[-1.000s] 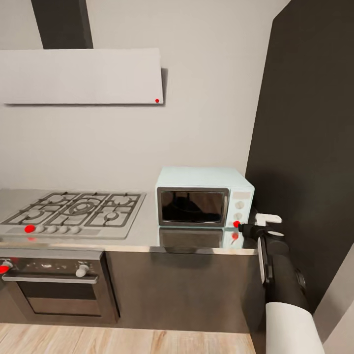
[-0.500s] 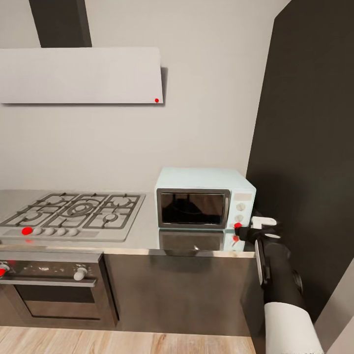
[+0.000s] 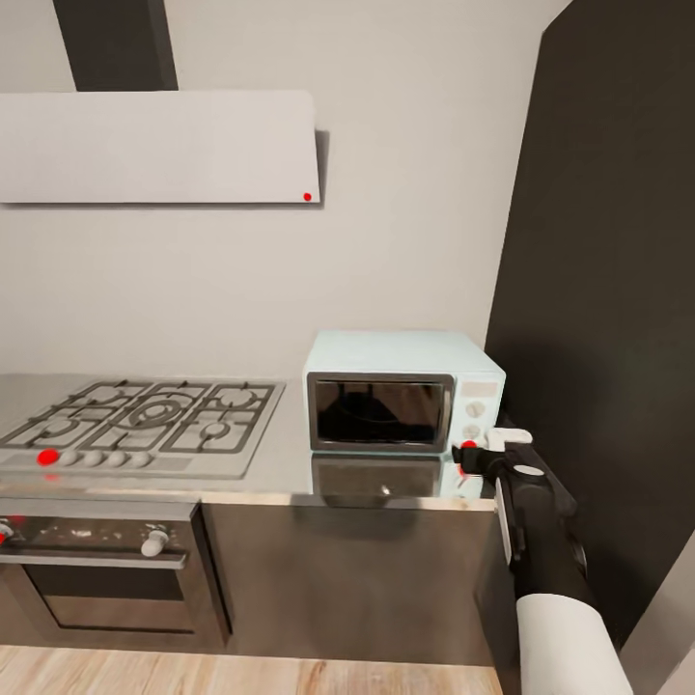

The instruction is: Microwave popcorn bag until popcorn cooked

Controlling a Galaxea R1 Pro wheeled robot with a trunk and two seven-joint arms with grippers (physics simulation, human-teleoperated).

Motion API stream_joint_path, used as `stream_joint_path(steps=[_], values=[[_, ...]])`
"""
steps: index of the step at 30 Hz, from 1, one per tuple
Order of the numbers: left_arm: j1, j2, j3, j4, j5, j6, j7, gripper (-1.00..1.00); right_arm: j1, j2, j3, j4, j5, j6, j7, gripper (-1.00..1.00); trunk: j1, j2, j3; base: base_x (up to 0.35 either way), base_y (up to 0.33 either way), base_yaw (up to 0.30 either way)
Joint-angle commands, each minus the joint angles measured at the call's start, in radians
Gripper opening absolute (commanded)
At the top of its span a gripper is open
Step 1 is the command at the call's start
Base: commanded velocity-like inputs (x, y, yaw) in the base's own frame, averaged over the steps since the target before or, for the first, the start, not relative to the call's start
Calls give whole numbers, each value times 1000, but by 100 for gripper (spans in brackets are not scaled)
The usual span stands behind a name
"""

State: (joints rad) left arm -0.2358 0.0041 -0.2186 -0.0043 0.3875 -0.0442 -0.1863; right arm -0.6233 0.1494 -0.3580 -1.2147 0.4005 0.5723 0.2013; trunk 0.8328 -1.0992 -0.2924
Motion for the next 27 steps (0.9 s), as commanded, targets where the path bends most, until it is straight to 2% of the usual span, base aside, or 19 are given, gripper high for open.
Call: stream_joint_path(steps=[1,9,11,13,15,17,18,27], values=[[-1,0,-8,1,10,-3,-4,100,-1,1,-3,-2,11,3,10,100,0,-1,-1,284,0,0],[-1,2,-7,1,11,-3,-4,100,-1,1,-2,8,16,2,10,100,0,-1,-1,279,0,0],[-1,2,-7,1,12,-3,-4,100,-1,-8,-2,12,16,1,12,100,0,-1,-1,89,0,0],[-1,2,-7,1,13,-3,-4,100,-1,-46,-2,15,12,2,35,100,0,-1,-1,23,0,0],[-1,2,-7,1,13,-3,-4,100,-1,-115,-4,39,8,3,115,100,0,-1,-1,5,0,0],[-1,2,-7,1,13,-3,-4,100,-1,-172,-12,61,7,4,167,100,0,-1,-1,1,0,0],[-1,2,-7,1,14,-3,-4,100,-1,-204,-41,78,6,4,208,100,0,-1,-1,0,0,0],[-2,2,-7,1,14,-3,-4,100,-1,-203,-46,124,8,1,199,100,0,-1,-1,0,0,0]])
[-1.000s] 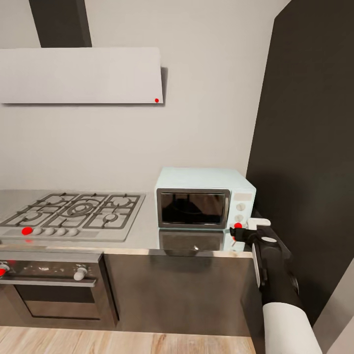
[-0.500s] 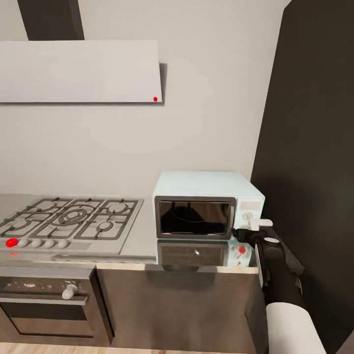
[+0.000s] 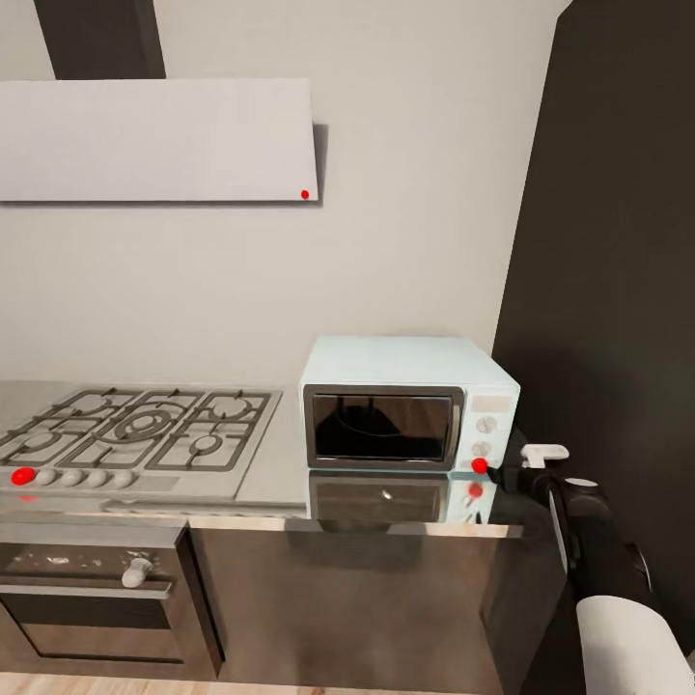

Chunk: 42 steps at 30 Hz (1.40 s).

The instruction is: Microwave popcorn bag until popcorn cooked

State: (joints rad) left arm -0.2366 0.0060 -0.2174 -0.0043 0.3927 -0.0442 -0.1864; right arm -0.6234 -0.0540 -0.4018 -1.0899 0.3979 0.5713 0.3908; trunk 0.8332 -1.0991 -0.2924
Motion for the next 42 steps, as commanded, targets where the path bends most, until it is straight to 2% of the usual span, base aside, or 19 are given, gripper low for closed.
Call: stream_joint_path(steps=[1,2,3,10,13,17,19,25,30,42], values=[[0,0,-8,1,9,-3,-4,100,-1,2,-2,-1,11,2,9,100,0,-1,-1,0,0,0],[-1,0,-8,1,9,-3,-4,100,-1,3,-2,-1,11,2,8,100,0,-1,-1,0,0,0],[0,0,-8,1,9,-3,-4,100,-1,4,-2,-1,11,2,8,-100,0,-1,-1,0,0,0],[0,0,-8,1,9,-3,-4,100,-1,9,0,2,15,1,8,-100,0,-1,-1,0,0,0],[0,-1,-9,1,9,-3,-4,100,-1,11,0,44,14,-7,7,-100,0,-1,-1,0,0,0],[0,-1,-9,1,9,-3,-4,100,-1,12,-1,65,13,-103,-5,-100,0,-1,-1,0,0,0],[0,-1,-9,1,9,-3,-4,100,-1,22,-1,66,12,-121,-14,-100,0,-1,-1,0,0,0],[0,-1,-10,1,4,-3,-4,100,-1,28,0,67,9,-126,-13,-100,0,-1,-1,0,0,0],[0,1,-8,1,12,-3,-4,100,-1,47,-2,67,9,-126,-13,-100,0,-1,-1,39,14,0],[0,2,-8,1,13,-3,-4,100,-1,43,-3,102,10,-128,-17,-100,0,-1,-1,142,81,0]])
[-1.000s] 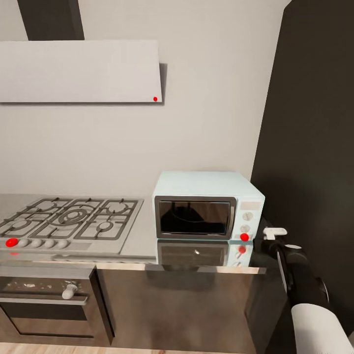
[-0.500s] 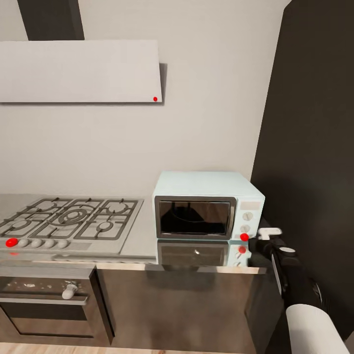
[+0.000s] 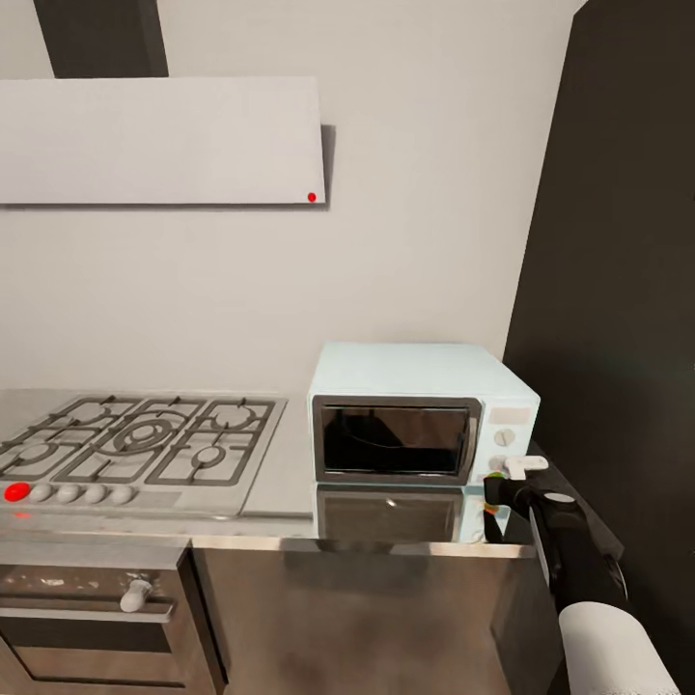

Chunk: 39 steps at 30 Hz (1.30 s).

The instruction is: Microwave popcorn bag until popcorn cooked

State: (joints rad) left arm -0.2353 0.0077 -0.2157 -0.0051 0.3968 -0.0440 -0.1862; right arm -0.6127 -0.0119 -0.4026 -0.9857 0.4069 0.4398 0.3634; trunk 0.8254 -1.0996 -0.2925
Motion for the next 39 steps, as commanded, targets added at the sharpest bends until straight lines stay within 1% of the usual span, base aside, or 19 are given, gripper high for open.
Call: stream_joint_path(steps=[1,6,8,17,23,31,35,36,37,38,39], values=[[-2,0,-9,2,9,-4,-4,100,-12,0,-2,-2,1,4,10,-100,8,0,-1,0,0,0],[-2,0,-9,2,8,-4,-4,100,-12,-2,-2,-2,1,3,9,-100,8,0,-1,-8,0,0],[-1,-1,-10,2,8,-4,-4,100,-12,-2,-2,-2,3,2,9,-100,8,0,-1,-217,0,0],[-1,-3,-10,2,8,-5,-4,100,-12,-3,-2,-20,8,5,12,-100,8,0,-1,-336,0,0],[-1,-4,-10,2,8,-5,-4,100,-12,2,-2,-65,8,15,18,-100,8,0,-1,-346,0,0],[-2,-3,-10,2,8,-5,-4,100,-12,4,-1,-67,18,21,21,-100,8,0,-1,-346,0,0],[-2,-3,-9,2,10,-5,-4,100,-8,6,0,-46,13,20,15,-100,8,0,-1,-346,0,0],[-2,-3,-9,2,10,-5,-4,100,-7,6,1,-28,12,17,12,-100,8,0,-1,-346,0,0],[-2,-3,-9,2,10,-5,-4,100,-6,5,-1,34,10,12,3,-100,8,0,-1,-346,0,0],[-2,-3,-8,2,10,-5,-4,100,-6,1,-2,111,10,8,-7,-100,8,0,-1,-346,0,0],[-2,-3,-8,3,10,-4,-4,100,-6,-6,-3,234,10,-17,-23,-100,8,0,-1,-339,0,0]])
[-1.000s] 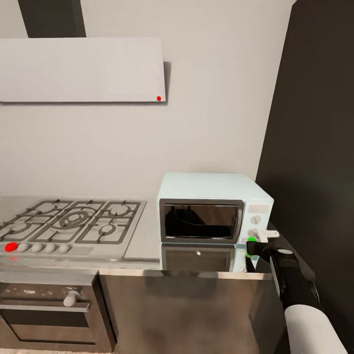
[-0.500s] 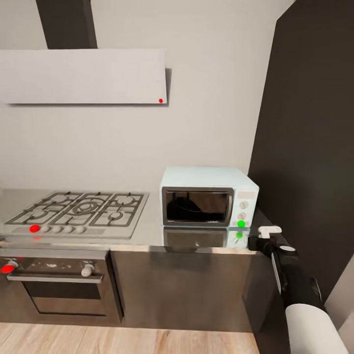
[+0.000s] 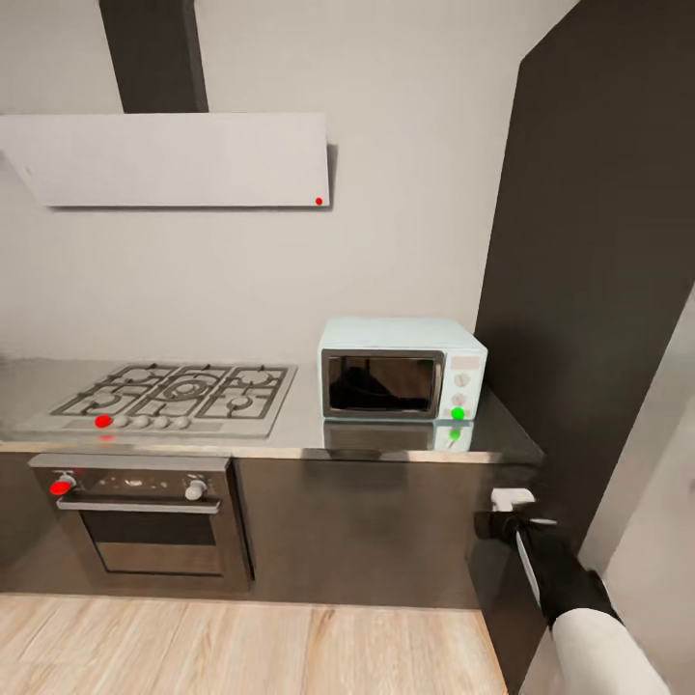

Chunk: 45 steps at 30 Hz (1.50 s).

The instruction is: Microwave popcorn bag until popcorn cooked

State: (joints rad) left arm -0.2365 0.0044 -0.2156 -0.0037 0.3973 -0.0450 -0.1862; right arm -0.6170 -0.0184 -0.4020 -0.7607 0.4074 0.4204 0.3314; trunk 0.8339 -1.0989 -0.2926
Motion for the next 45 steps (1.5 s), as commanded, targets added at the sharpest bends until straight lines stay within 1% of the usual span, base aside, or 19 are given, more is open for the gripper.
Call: stream_joint_path(steps=[1,2,4,5,6,7,8,9,11,13,14,15,18,21,27,35,36,45], values=[[0,0,-8,1,9,-3,-4,100,-1,-3,-4,104,9,-41,-9,-100,-1,-1,-1,-243,0,0],[0,1,-8,1,9,-3,-4,100,-1,-6,-4,282,10,-132,-69,-100,-1,-1,-1,-79,0,0],[0,2,-8,2,9,-3,-4,100,-1,-7,-1,585,10,-298,-212,-100,-1,-1,-1,-23,0,0],[0,2,-8,2,9,-3,-3,100,-1,-11,1,686,10,-359,-249,-100,-1,-1,-1,-7,0,0],[0,2,-8,2,10,-3,-3,100,10,-21,3,740,10,-400,-268,-100,-1,-1,-1,-3,0,0],[0,3,-8,2,10,-3,-3,100,47,-31,5,766,10,-426,-278,-100,-1,-1,-1,-2,0,0],[0,3,-8,2,10,-3,-3,100,101,-39,5,779,10,-441,-282,-100,-1,-1,-1,0,0,0],[0,3,-8,2,11,-3,-3,100,178,-49,6,787,10,-459,-282,-100,-1,-1,-1,0,0,0],[0,3,-8,2,11,-3,-3,100,261,-57,6,791,9,-490,-281,-100,-1,-1,-1,0,0,0],[0,3,-8,2,10,-3,-3,100,344,-59,5,792,6,-503,-281,-100,-1,-1,-1,0,0,0],[0,3,-8,2,10,-2,-3,100,401,-58,5,794,2,-514,-282,-100,-1,-1,-1,0,0,0],[0,3,-8,2,11,-2,-2,100,421,-53,5,794,1,-518,-287,-100,-1,-1,-1,0,0,0],[0,4,-8,2,11,-2,3,100,460,-49,4,794,-3,-538,-290,-100,-1,-1,-1,0,0,0],[-1,5,-8,3,11,-1,4,100,475,-47,2,794,-5,-558,-286,-100,-1,-1,-1,0,0,0],[0,6,-8,4,11,-1,5,100,476,-42,3,794,-4,-549,-284,-100,-1,-1,-1,0,0,10],[0,13,-8,2,11,-1,5,100,476,-41,3,794,-3,-547,-284,-100,-1,-1,-1,0,0,241],[0,14,-13,-1,0,-2,4,100,476,-35,3,778,4,-558,-290,-100,-1,-1,-1,0,0,0],[0,14,-13,-1,0,-2,4,100,476,-35,3,778,4,-558,-290,-100,-1,-1,-1,0,0,0]])
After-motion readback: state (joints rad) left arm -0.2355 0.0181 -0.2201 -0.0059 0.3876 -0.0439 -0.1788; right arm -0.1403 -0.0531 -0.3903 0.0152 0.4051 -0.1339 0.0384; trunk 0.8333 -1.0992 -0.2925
